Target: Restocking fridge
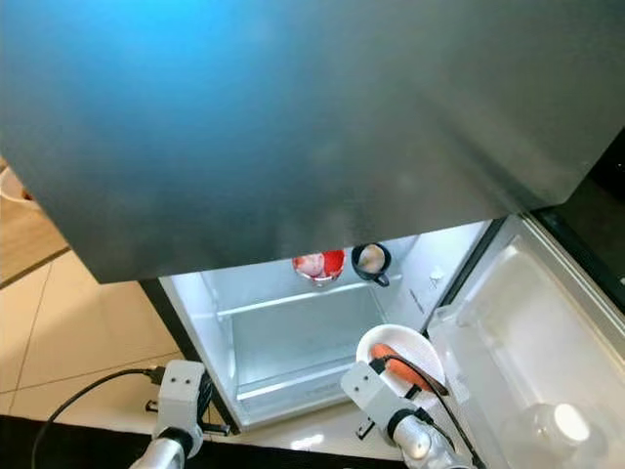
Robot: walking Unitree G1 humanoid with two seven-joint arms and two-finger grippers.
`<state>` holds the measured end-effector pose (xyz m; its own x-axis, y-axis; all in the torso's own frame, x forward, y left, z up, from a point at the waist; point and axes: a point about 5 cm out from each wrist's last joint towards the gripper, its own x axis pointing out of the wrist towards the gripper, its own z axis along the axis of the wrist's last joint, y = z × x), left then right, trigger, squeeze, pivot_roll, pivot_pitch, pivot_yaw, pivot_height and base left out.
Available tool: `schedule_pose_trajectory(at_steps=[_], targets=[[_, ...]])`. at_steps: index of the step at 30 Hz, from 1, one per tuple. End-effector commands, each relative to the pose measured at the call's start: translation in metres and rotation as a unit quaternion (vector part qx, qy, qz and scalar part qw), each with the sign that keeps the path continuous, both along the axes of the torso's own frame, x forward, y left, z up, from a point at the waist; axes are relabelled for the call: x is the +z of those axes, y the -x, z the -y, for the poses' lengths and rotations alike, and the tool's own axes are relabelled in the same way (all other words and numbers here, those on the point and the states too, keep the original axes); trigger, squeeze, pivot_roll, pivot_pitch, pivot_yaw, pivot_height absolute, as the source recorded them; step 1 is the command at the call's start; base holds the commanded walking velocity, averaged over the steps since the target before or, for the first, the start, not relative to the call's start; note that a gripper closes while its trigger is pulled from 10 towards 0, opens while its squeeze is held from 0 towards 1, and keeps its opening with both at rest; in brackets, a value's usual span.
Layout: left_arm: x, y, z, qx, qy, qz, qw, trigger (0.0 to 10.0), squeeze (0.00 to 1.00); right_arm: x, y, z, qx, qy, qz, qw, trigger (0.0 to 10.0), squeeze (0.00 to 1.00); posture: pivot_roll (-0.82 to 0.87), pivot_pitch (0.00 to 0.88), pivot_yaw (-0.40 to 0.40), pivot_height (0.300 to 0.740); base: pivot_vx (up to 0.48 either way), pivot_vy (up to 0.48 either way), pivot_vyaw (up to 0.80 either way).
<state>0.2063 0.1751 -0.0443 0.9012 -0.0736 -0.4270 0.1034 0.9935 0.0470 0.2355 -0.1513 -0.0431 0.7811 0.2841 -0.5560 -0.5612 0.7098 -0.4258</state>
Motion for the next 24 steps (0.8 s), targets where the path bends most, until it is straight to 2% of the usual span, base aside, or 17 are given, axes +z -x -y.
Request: schedule_pose_trajectory(at_steps=[1, 7, 10, 17, 24], targets=[[-0.0038, 0.0066, 0.0002, 0.004, 0.005, -0.007, 1.0, 10.0, 0.0, -0.0005, 0.0017, -0.0001, 0.001, -0.005, 0.0, 1.0, 10.0, 0.0, -0.07, 0.099, -0.059, 0.74, 0.0, 0.0, 0.0], [-0.003, 0.0062, 0.0007, 0.003, 0.007, -0.004, 1.0, 10.0, 0.0, -0.0003, 0.0017, 0.0, 0.001, -0.006, 0.0, 1.0, 10.0, 0.0, -0.07, 0.103, -0.061, 0.74, 0.0, 0.0, 0.0], [-0.0028, 0.0065, 0.0006, 0.0, 0.004, -0.003, 1.0, 10.0, 0.0, -0.0006, 0.0027, -0.0018, -0.004, -0.025, -0.005, 1.0, 10.0, 0.0, -0.07, 0.107, -0.06, 0.725, 0.0, 0.0, 0.0], [-0.0017, 0.0058, 0.0017, -0.008, 0.003, 0.001, 1.0, 10.0, 0.0, -0.0005, 0.0019, -0.004, 0.006, -0.01, 0.0, 1.0, 10.0, 0.0, -0.07, 0.115, -0.062, 0.715, 0.0, 0.0, 0.0], [-0.0013, 0.0056, 0.0063, -0.026, 0.016, 0.001, 1.0, 10.0, 0.0, -0.0002, 0.0018, -0.0039, 0.002, -0.019, -0.002, 1.0, 10.0, 0.0, -0.07, 0.118, -0.062, 0.705, 0.0, 0.0, 0.0]])
